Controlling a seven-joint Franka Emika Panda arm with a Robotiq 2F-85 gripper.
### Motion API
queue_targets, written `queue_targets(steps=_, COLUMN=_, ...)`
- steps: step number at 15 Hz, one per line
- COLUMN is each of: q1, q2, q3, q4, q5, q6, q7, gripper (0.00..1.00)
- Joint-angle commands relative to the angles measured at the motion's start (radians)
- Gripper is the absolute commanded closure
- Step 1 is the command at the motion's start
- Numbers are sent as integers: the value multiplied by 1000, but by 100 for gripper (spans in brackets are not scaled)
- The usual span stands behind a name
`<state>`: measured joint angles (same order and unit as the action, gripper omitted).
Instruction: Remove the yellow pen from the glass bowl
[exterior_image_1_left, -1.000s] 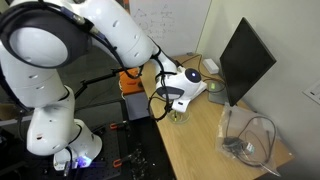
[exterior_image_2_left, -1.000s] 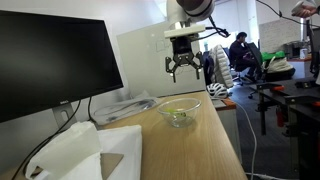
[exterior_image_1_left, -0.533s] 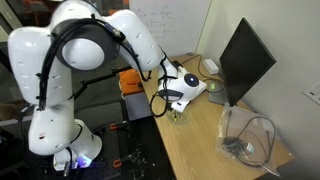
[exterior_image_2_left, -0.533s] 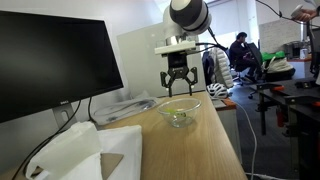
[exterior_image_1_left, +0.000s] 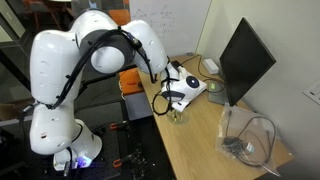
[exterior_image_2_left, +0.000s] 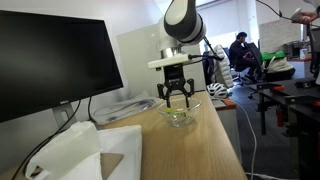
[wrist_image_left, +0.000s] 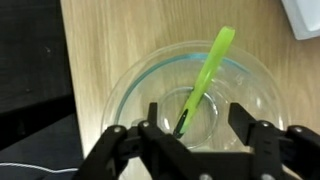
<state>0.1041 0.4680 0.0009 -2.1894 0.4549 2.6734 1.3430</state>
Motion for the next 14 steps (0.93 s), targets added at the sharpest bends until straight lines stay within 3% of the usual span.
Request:
queue_targets(steps=1, q1=17, q2=37, q3=-16, q4=42, q5=5, q6=-13, q7=41, gripper=46)
queue_targets(steps=3, q1=18, q2=54, q3=-17, q4=55, q5=3, q6=-19, q7=50, gripper=66)
queue_targets(steps=8, q1=12, q2=71, q3=-15, q4=70, q5=10, q6=-24, q7=46, gripper=100)
queue_targets(steps=14, q1=68, q2=-33, q3=-76, q4=26, q5=-86, q6=-87, q7=108, gripper=96)
